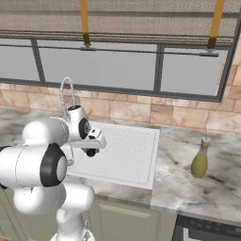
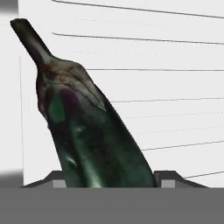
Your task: Turn on the sink faucet. Then move the eggplant from the counter to the sink. Turn off the sink. Move the vegetable from the sink to the pot next to the stove. Finally move the pot to the front right burner.
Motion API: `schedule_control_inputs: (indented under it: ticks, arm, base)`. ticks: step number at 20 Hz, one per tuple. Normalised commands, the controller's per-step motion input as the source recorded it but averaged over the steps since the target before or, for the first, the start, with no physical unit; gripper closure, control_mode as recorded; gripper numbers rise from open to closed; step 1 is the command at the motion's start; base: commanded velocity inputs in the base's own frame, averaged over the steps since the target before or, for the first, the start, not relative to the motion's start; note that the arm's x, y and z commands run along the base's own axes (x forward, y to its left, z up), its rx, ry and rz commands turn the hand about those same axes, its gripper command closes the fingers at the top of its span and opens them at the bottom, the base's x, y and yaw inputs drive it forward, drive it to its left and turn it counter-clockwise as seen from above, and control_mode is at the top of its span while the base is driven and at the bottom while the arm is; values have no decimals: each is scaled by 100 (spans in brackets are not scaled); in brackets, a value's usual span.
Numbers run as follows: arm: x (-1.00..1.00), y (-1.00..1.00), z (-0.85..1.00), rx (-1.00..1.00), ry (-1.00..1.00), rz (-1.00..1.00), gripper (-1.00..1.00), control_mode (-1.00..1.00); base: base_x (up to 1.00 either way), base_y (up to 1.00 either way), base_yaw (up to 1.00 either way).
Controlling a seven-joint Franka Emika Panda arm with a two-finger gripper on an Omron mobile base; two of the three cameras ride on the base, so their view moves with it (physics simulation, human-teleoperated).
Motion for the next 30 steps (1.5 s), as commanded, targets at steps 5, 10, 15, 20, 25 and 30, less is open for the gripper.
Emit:
schedule_control_inputs:
  ticks: [5, 10, 15, 20, 25, 30]
  arm:
    - [11, 70, -12, 0, 3, 0, 100, -100]
    - [18, 73, -13, 0, 1, 0, 100, -100]
    - [21, 56, -16, 0, 0, 0, 100, -100]
    - [6, 31, -15, 0, 3, 0, 100, -100]
    - [22, 32, -19, 0, 3, 0, 100, -100]
    - [31, 31, -24, 0, 1, 0, 100, -100]
  base:
    - [0, 0, 0]
    - [0, 0, 0]
    - [0, 0, 0]
    - [0, 0, 0]
    - [0, 0, 0]
    - [0, 0, 0]
